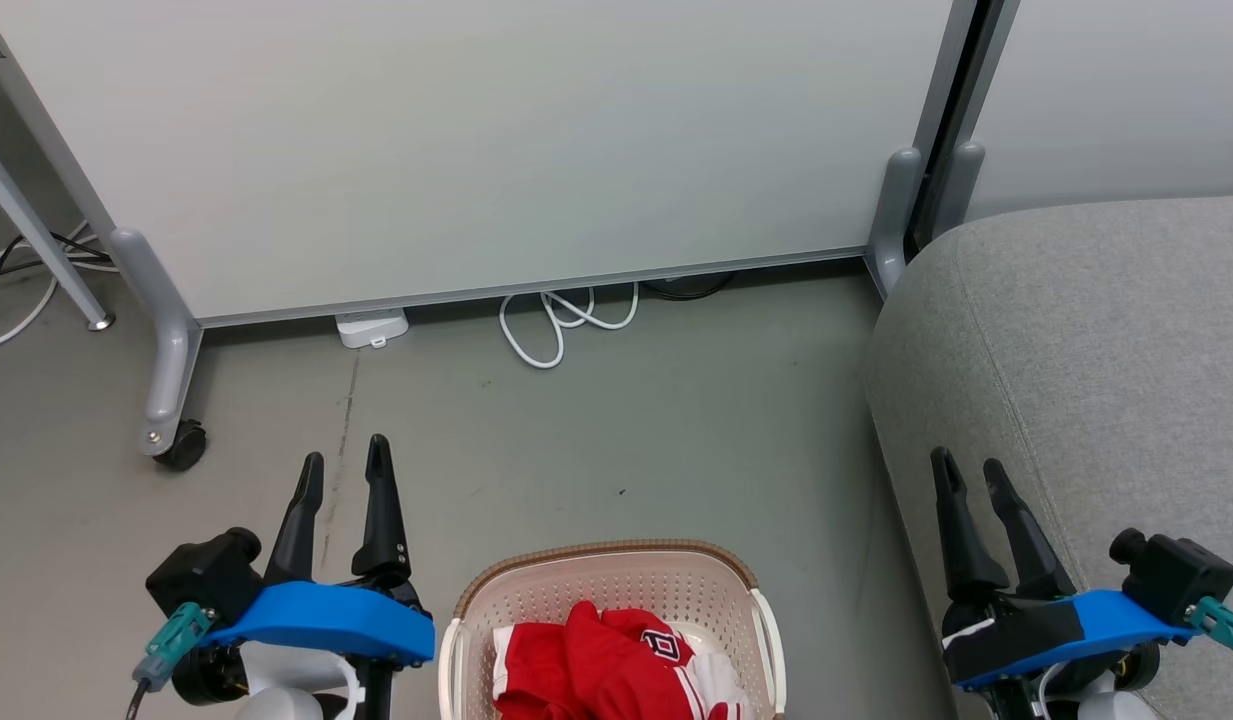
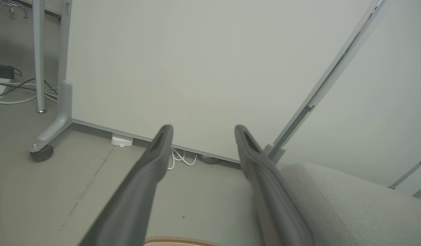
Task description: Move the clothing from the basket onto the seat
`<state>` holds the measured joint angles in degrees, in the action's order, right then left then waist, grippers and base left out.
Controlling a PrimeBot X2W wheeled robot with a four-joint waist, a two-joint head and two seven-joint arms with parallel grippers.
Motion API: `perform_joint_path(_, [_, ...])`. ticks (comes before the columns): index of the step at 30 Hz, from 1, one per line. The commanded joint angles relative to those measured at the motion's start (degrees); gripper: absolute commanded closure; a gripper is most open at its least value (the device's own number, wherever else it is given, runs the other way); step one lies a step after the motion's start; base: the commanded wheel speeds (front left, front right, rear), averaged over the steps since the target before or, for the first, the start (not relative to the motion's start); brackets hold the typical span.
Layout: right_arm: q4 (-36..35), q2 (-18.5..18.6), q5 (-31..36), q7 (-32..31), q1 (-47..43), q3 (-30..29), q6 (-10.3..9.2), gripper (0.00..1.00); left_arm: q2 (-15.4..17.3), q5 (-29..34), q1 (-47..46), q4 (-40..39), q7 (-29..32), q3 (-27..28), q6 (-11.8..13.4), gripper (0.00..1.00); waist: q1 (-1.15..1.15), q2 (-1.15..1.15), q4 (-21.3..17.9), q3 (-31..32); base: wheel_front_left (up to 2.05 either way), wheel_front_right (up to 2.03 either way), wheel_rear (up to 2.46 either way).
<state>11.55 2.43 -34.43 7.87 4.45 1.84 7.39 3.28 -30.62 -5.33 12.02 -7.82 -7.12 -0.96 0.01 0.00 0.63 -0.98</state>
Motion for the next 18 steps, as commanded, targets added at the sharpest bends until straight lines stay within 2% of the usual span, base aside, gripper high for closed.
perform_joint_path(1, [-0.37, 0.4, 1.5, 0.55, 1.36, 0.26, 0.09, 0.0, 0.47, 1.55, -1.51, -0.41, -0.62, -0.39, 0.36, 0.0, 0.0, 0.0, 0.02, 0.0, 0.0, 0.0, 0.0])
perform_joint_path(18, [0.16, 0.49, 11.45, 2.94, 1.78, 1.28, 0.12, 0.0, 0.56, 11.12, -1.92, -0.79, -3.06, -2.55, 1.14, 0.0, -0.01, 0.0, 0.21, -0.38, 0.0, 0.0, 0.0])
